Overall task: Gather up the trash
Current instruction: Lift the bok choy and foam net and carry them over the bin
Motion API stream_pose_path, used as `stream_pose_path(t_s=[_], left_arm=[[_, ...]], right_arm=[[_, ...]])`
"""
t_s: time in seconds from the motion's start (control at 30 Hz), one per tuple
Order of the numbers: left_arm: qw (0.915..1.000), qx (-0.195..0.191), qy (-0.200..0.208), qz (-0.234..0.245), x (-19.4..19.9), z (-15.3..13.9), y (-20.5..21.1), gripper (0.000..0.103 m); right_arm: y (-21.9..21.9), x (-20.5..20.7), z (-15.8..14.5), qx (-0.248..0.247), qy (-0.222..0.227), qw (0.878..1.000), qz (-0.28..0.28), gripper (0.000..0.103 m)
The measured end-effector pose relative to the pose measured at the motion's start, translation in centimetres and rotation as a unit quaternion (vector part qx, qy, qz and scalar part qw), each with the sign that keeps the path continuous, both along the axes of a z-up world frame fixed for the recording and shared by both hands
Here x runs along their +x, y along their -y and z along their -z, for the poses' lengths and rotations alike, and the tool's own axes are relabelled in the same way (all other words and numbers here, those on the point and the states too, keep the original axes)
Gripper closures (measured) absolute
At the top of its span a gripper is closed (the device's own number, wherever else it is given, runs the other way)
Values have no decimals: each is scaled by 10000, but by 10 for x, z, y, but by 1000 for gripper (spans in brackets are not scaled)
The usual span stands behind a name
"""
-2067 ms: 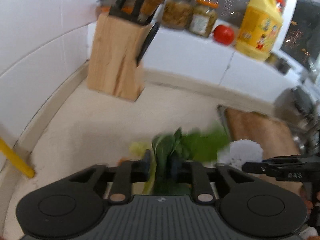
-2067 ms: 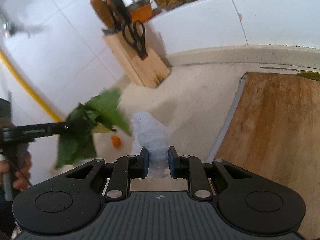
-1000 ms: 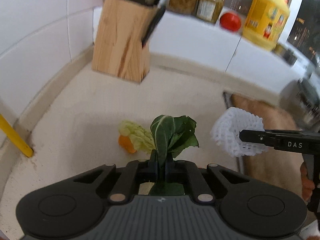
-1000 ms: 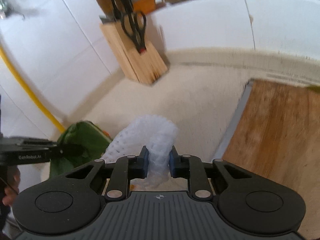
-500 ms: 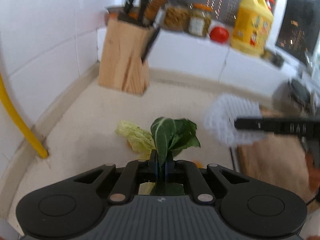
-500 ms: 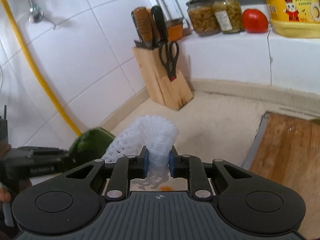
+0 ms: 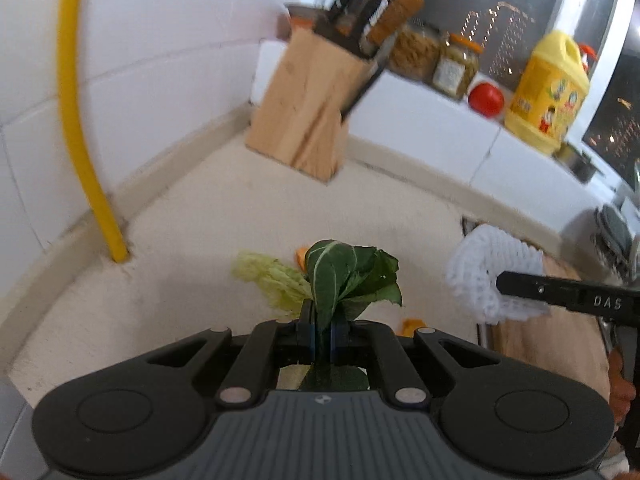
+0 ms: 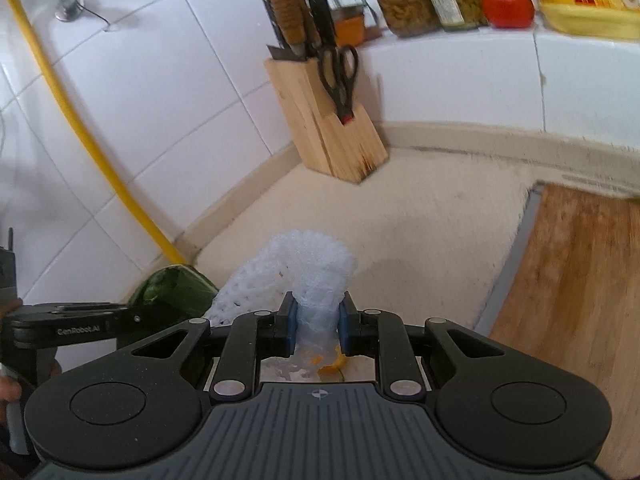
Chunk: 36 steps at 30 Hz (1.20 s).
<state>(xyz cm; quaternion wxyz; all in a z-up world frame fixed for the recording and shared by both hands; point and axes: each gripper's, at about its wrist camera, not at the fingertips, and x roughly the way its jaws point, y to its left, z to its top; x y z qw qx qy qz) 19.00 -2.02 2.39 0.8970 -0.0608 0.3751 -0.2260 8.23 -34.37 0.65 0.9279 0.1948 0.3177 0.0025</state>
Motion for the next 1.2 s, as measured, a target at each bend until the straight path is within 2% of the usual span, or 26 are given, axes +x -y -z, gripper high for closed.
stream_pose_path(t_s=[0.27,0.6,0.9,1.2], left_arm=[[9990,58,254,-367,-28,-11,-26,100],[9933,198,275,-1107,-83,-8,-83,100],[9814,428,261,-1853,-142,0,-131,100],[9659,584,100,-2519,-183,24,-171,100]], right_arm=[[-38,9,-17,-91,231,9983,-528,77],[-116,19,-19,-96,195,9882,-1515,77],[-197,18,-13,-44,120,9704,-2413,77],[-263,8,0,-208,-65,9510,-3085,77]])
